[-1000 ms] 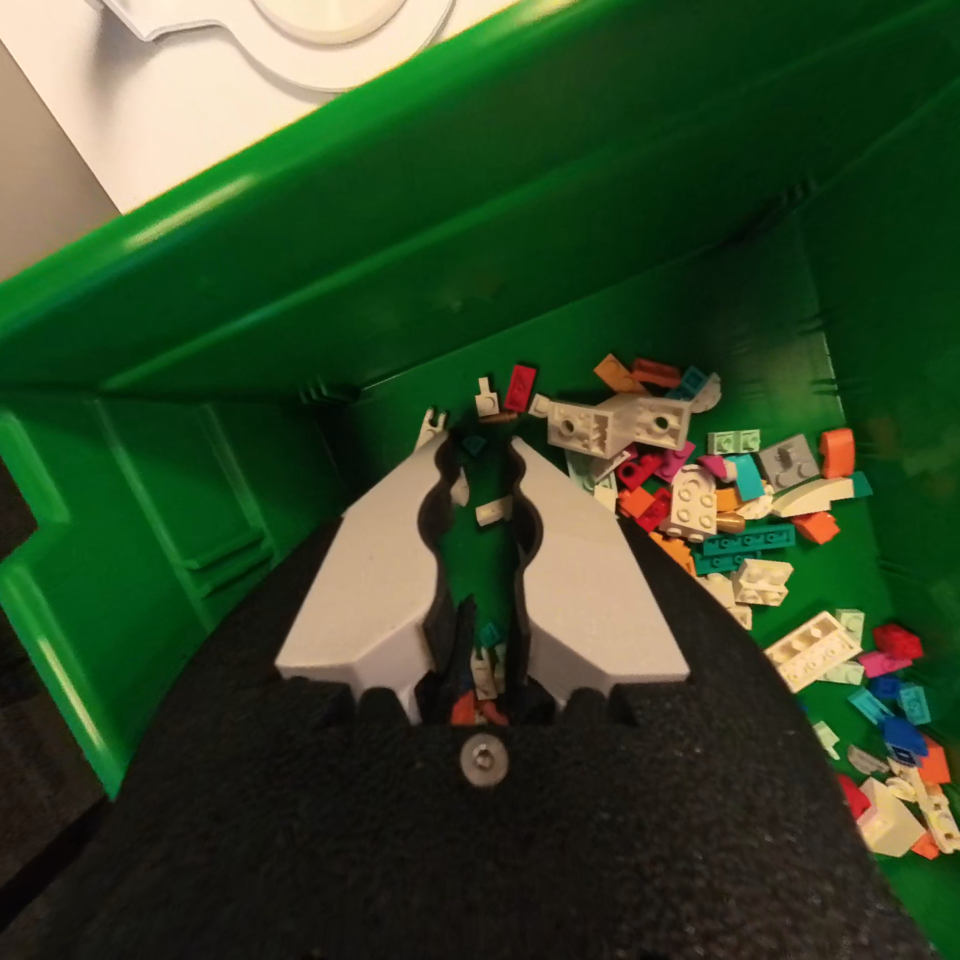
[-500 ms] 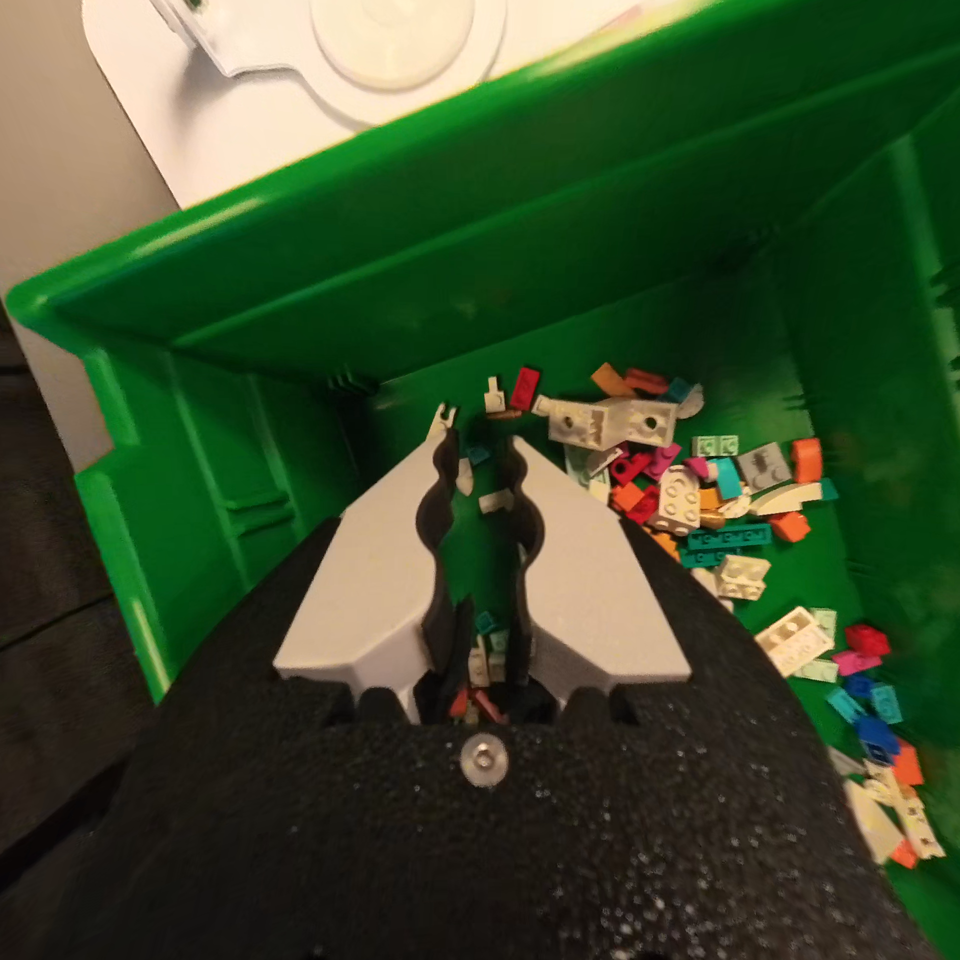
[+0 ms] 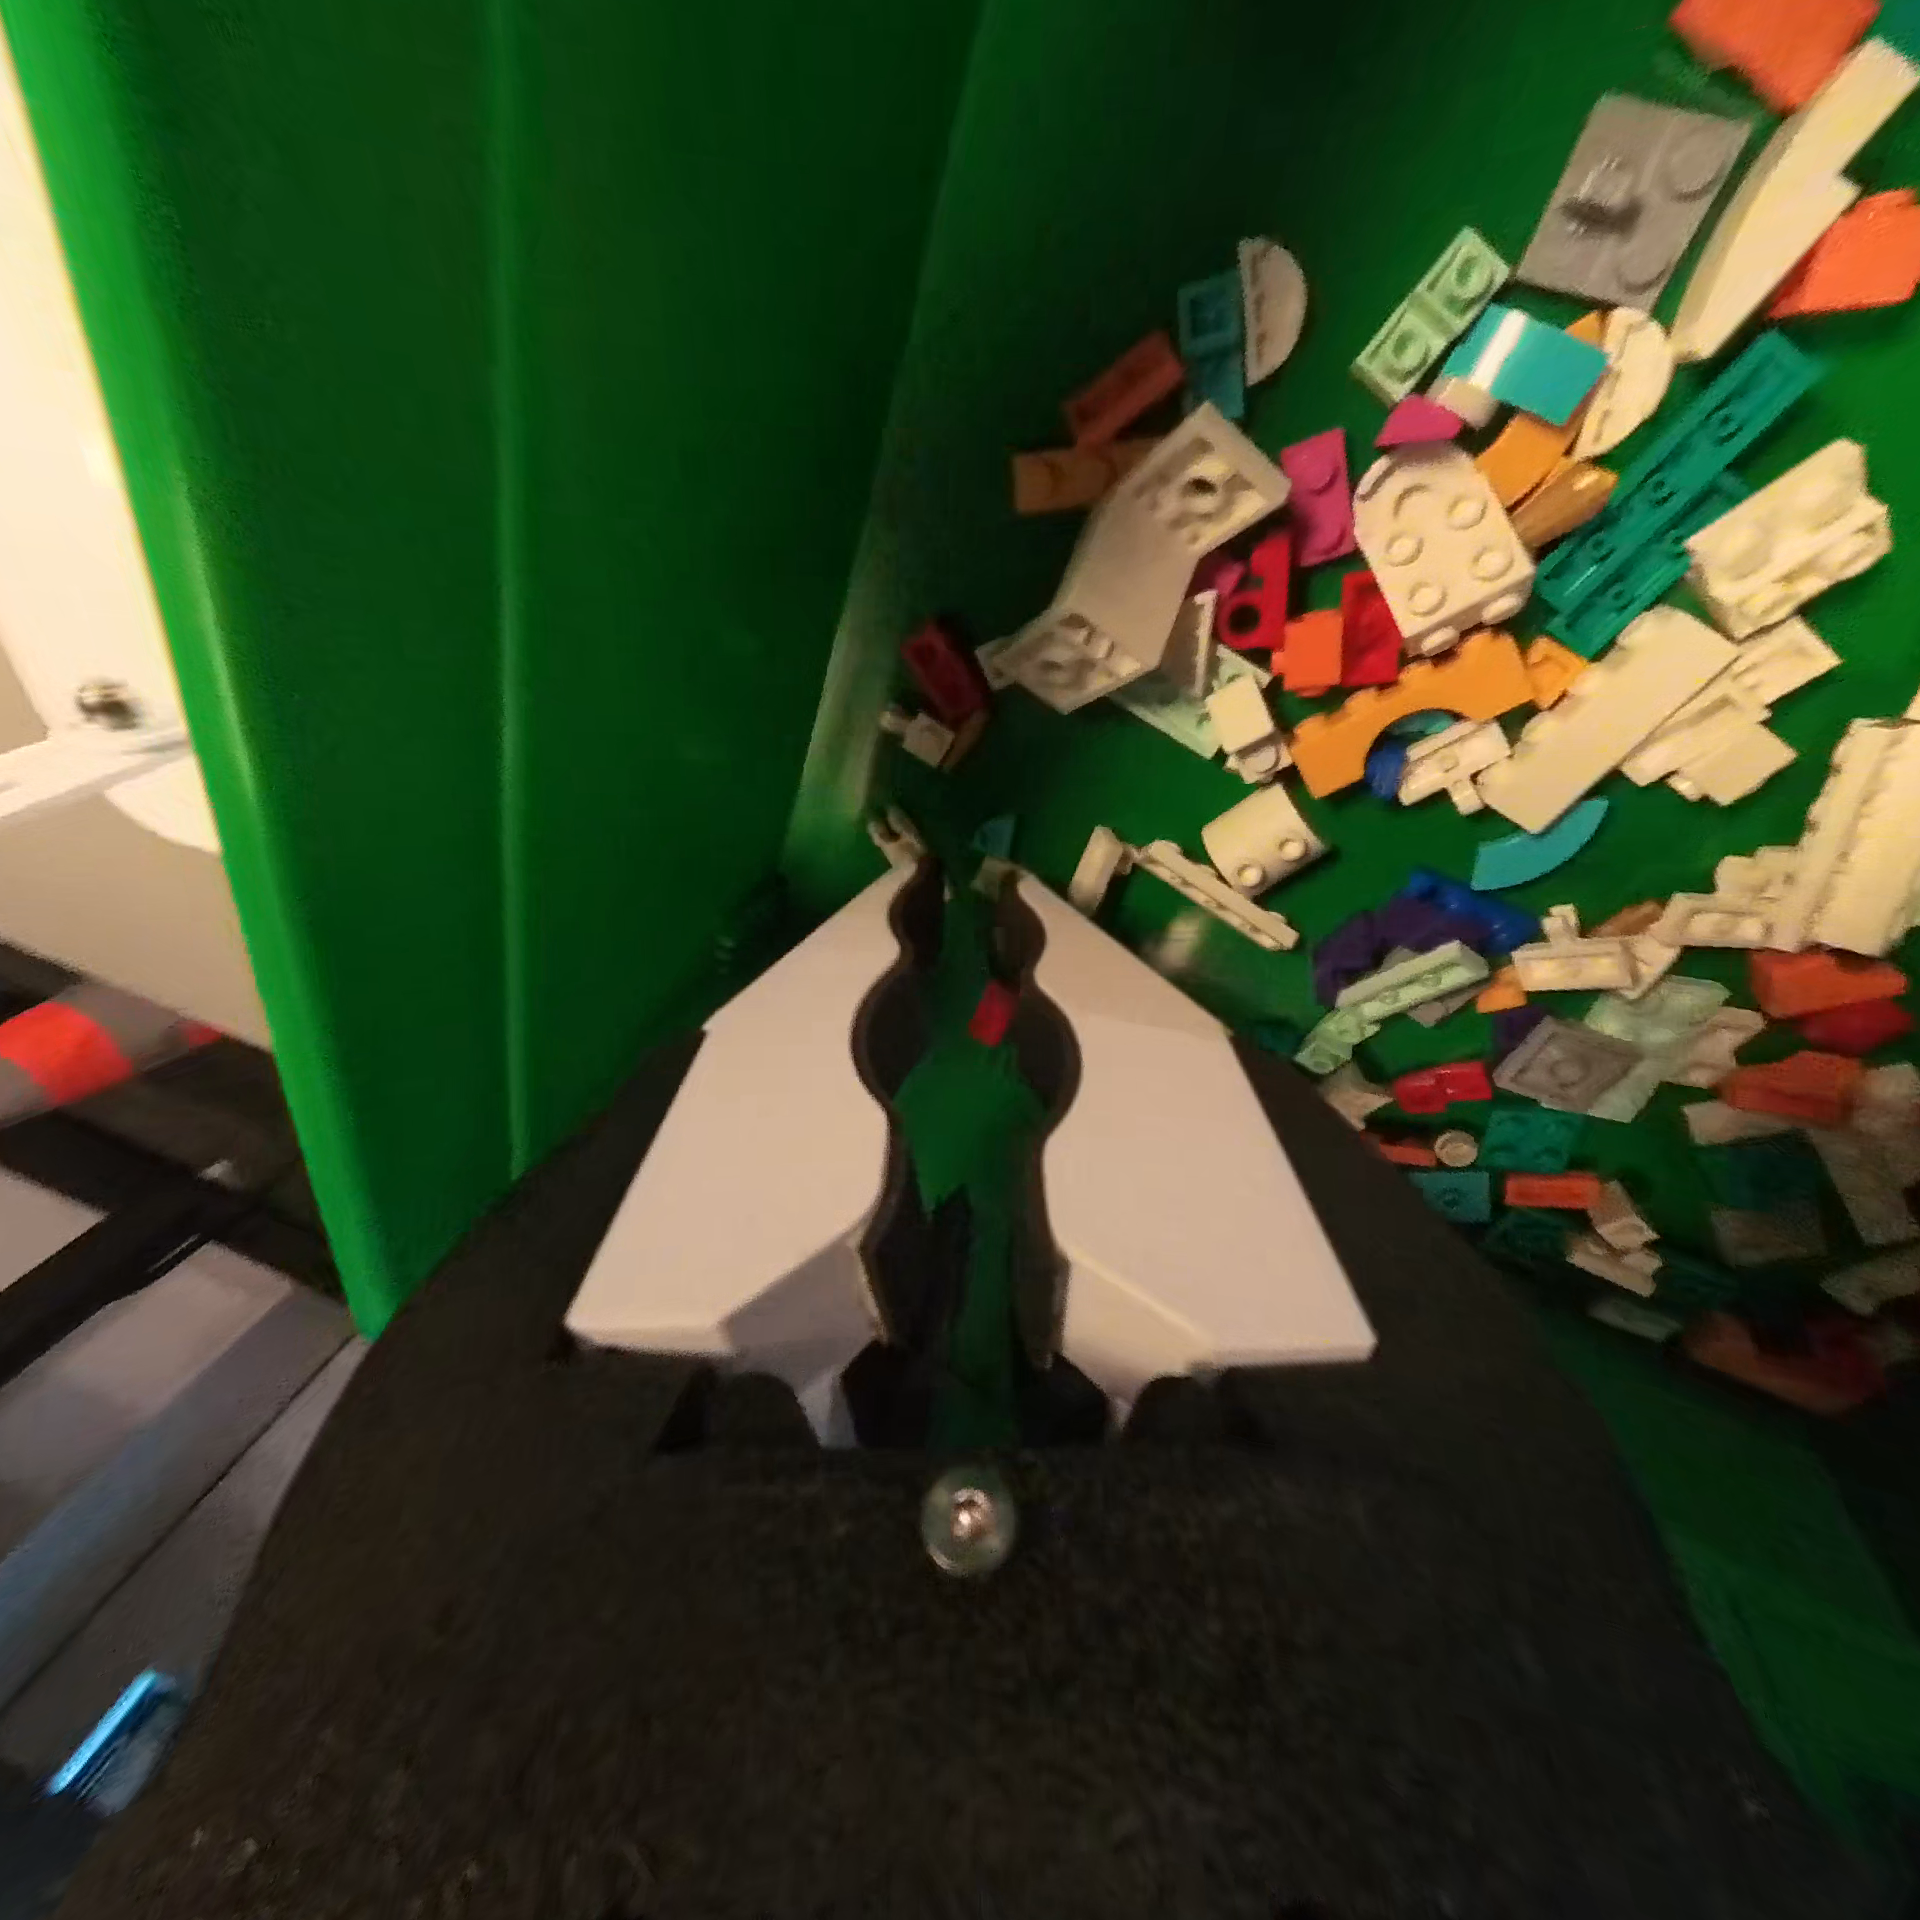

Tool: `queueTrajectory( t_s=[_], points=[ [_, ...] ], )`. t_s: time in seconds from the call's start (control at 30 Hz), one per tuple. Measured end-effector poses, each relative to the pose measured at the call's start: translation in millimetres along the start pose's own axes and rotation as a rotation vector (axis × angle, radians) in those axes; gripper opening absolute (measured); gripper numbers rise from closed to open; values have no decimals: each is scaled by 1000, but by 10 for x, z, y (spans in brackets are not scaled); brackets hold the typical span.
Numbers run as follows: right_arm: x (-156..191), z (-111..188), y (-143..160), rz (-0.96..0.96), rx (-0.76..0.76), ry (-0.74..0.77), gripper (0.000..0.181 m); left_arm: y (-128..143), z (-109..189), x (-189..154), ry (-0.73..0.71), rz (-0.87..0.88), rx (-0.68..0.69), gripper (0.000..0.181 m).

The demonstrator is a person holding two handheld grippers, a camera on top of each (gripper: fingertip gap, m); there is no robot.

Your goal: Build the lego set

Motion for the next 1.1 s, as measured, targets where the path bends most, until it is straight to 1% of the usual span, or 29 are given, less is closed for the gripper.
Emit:
queueTrajectory(
  t_s=[0.07, 0.17, 0.23, 0.3, 0.4, 0.53, 0.8, 1.1],
  points=[
    [0, 0, 0, 0, 0, -1, 9, -36, -6, -17, 75, 24, -37, 17],
    [2, 0, -1, -1, 0, -2, 9, -80, 9, -3, 123, 37, -67, 20],
    [4, 0, -1, -1, -1, -3, 9, -89, 0, 8, 120, 10, -58, 18],
    [5, 0, 0, 0, 0, -3, 9, -59, -23, 17, 117, -6, -14, 18],
    [7, 0, 0, 2, 1, -5, 10, -75, -48, -4, 135, -21, -1, 12],
    [10, 1, -1, 1, 0, -5, 9, -22, -105, 11, 126, -36, 45, 10],
    [14, 0, -2, 1, 0, -7, 10, -45, -105, -5, 122, -13, 24, 13],
    [20, 0, -3, 3, -1, -11, 9, -19, -115, 1, 134, 14, 32, 7]
  ],
)
Point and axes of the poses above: each gripper's, where its closed fingertips meet, z back along the fingers, y out of its underside, x = y × z across the jaws, the point moved 2 cm from there along z, back along the fingers, and after that the axes turned 12 degrees about -z, right-handed, at the moved point
